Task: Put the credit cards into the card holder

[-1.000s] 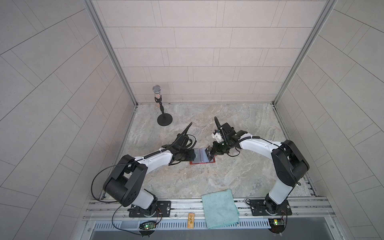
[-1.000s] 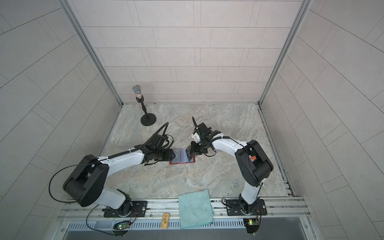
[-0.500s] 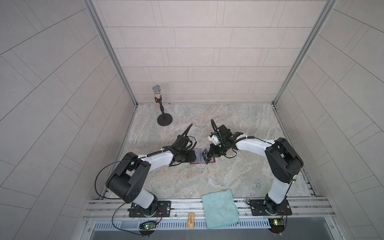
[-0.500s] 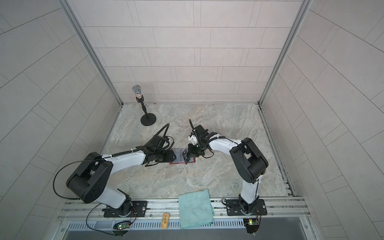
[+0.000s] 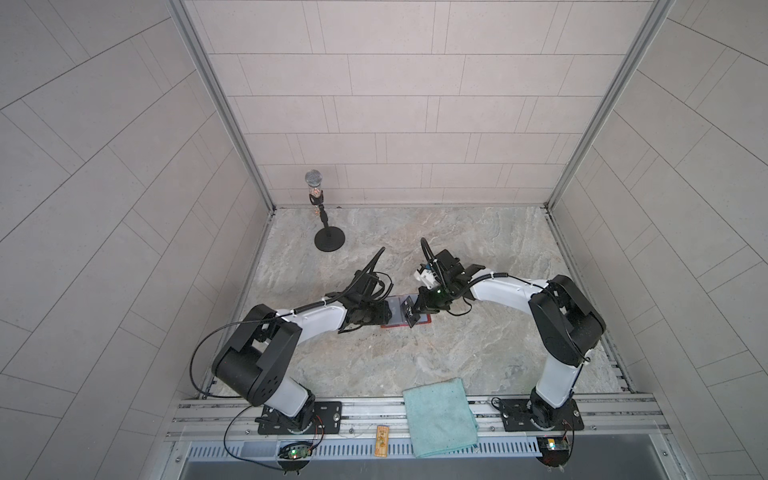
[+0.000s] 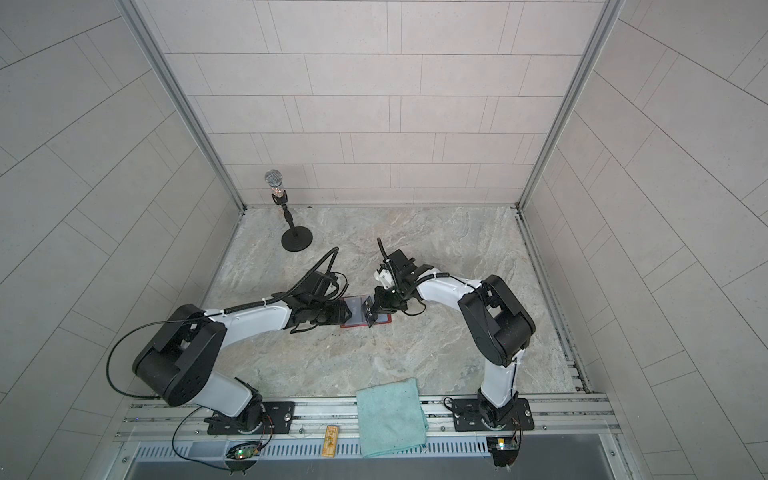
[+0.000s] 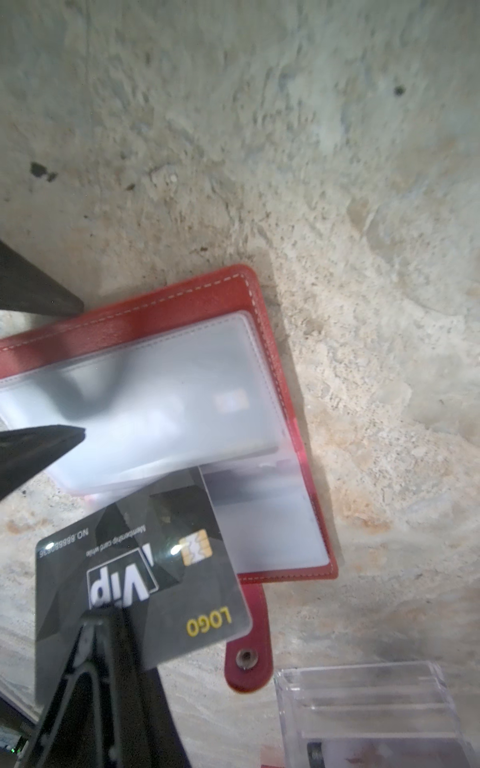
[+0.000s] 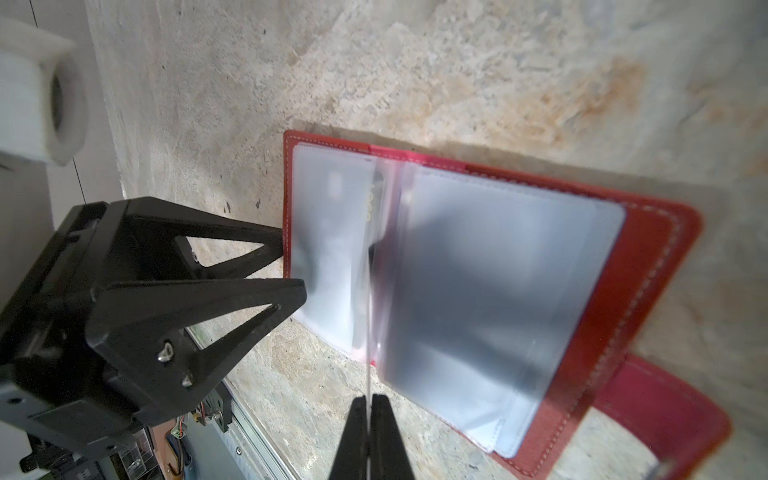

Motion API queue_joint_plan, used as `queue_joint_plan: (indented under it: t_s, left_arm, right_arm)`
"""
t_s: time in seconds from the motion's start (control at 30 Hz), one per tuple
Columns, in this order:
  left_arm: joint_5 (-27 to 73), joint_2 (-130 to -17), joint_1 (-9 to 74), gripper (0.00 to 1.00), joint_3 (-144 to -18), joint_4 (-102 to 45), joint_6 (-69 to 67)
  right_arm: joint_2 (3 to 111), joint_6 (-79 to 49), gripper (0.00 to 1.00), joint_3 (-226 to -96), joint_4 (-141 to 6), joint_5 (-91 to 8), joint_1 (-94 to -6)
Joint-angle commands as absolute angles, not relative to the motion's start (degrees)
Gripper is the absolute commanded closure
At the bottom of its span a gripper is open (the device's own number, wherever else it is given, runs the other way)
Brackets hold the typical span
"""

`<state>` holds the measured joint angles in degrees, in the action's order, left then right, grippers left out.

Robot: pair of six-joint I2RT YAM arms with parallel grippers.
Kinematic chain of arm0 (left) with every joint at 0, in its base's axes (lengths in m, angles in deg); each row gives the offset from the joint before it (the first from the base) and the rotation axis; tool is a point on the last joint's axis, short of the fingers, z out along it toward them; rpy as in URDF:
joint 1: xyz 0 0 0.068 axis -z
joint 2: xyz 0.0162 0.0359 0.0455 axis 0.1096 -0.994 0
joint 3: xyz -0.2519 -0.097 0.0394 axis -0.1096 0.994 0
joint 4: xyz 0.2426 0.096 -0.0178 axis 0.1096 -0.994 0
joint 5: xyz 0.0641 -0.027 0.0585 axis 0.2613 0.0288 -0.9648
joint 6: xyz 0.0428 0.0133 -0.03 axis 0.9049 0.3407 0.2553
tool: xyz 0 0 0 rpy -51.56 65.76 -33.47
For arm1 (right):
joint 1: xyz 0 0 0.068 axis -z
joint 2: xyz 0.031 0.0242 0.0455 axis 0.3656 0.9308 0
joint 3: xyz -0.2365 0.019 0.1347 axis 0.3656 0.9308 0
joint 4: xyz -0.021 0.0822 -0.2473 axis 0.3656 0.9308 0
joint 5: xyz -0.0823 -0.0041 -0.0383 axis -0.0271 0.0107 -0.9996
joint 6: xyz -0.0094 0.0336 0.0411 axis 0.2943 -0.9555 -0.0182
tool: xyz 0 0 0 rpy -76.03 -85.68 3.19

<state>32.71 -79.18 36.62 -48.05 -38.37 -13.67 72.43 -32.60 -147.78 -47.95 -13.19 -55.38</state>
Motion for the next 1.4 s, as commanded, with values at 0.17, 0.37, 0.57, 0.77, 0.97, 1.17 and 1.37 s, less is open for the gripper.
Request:
queue_joint_plan:
  t_s: [0.17,0.37,0.57,0.77,0.97,1.17,1.37]
  left_arm:
    - [31.61,-80.10,36.48,0.52,-46.92,-39.47,-14.43]
    - [31.79,-79.88,36.50,0.52,-46.76,-39.64,-14.38]
    - [32.05,-79.90,36.46,0.52,-46.58,-39.64,-14.30]
    - [32.06,-80.10,36.48,0.52,-46.32,-39.64,-14.16]
    - [31.89,-80.11,36.52,0.52,-46.09,-39.68,-14.06]
    - [31.87,-80.36,36.52,0.52,-46.13,-39.73,-13.96]
    - [31.55,-80.62,36.52,0.52,-46.05,-39.89,-13.92]
  right_arm:
    - [71.03,-32.45,1.00,-148.36,-47.99,-14.69,-55.73]
    - [72.71,-32.62,1.00,-148.28,-49.97,-14.52,-55.65]
    - [74.49,-33.06,1.00,-148.22,-52.31,-13.04,-55.64]
    - [75.92,-33.84,1.00,-147.23,-55.37,-11.73,-55.57]
    - [76.43,-34.38,1.00,-145.92,-57.81,-11.78,-55.60]
    - [77.14,-34.29,1.00,-145.28,-58.66,-12.21,-55.41]
    - [77.63,-34.29,1.00,-144.40,-59.35,-12.90,-55.40]
